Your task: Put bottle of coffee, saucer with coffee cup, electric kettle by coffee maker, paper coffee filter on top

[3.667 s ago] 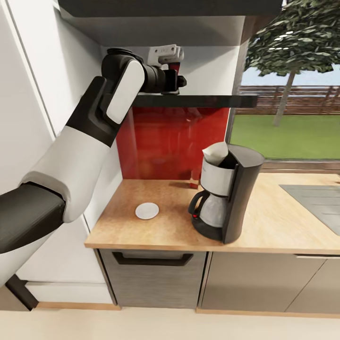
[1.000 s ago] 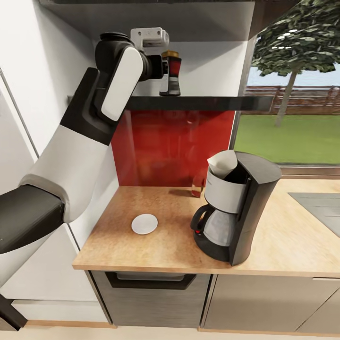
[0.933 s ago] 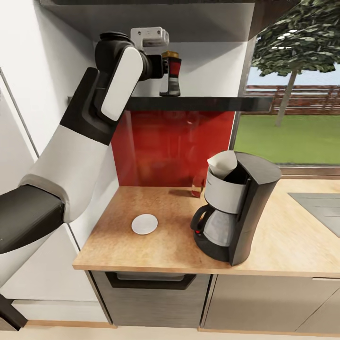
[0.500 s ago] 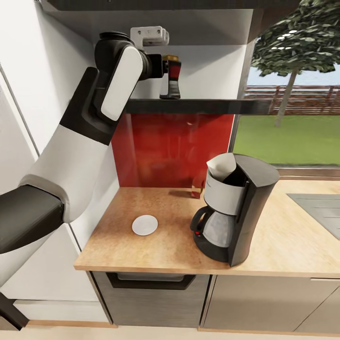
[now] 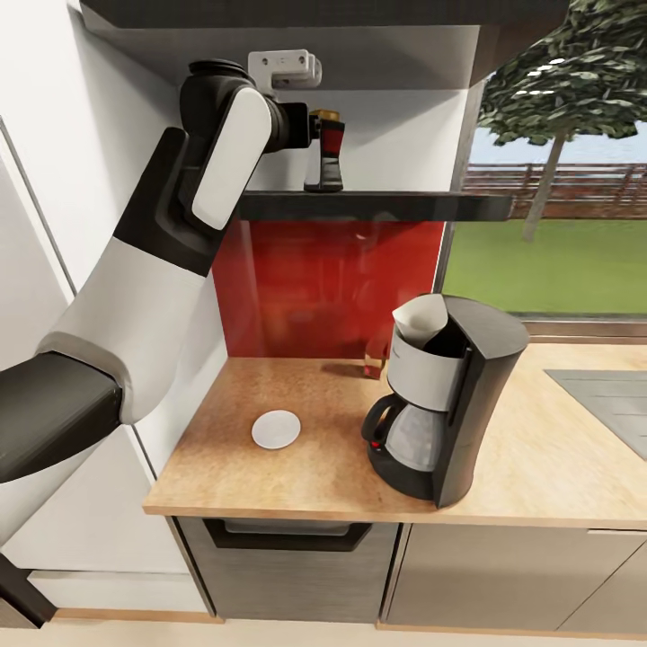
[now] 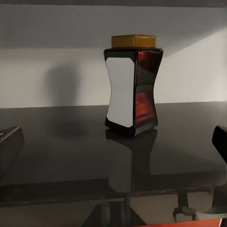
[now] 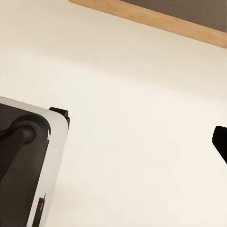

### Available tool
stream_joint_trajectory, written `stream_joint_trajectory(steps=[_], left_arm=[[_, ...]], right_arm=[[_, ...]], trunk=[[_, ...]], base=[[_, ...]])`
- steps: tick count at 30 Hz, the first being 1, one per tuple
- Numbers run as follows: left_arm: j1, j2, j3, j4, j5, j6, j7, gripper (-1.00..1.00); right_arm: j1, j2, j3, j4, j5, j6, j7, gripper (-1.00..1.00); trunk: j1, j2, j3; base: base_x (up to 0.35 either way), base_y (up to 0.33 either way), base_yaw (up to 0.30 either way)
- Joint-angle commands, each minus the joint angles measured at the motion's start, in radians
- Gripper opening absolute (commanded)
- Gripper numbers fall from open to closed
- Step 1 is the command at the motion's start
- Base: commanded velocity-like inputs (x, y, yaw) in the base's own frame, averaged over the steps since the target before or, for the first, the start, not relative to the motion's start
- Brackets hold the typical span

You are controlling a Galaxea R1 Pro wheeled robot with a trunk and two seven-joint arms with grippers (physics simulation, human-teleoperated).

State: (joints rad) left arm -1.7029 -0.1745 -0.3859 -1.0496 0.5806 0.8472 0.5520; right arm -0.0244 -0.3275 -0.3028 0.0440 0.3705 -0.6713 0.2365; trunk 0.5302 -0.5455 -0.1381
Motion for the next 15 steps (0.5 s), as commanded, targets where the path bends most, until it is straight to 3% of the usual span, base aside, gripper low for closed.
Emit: stream_joint_trajectory(steps=[1,9,15], left_arm=[[-0.001,0.0,-0.001,0.0,0.01,0.001,0.01,1.0],[-0.001,0.0,0.0,0.0,0.01,0.001,0.009,1.0],[-0.001,0.0,0.002,0.0,0.01,0.001,0.009,1.0]], right_arm=[[-0.002,-0.001,-0.009,0.004,0.002,-0.005,0.006,1.0],[-0.002,-0.001,-0.009,0.004,0.002,-0.005,0.006,1.0],[-0.002,-0.001,-0.009,0.004,0.002,-0.005,0.006,1.0]], trunk=[[0.0,-0.002,-0.002],[0.0,-0.002,-0.002],[0.0,-0.002,-0.002]], base=[[0.0,0.0,0.0],[0.012,-0.006,0.0],[0.113,-0.11,0.0]])
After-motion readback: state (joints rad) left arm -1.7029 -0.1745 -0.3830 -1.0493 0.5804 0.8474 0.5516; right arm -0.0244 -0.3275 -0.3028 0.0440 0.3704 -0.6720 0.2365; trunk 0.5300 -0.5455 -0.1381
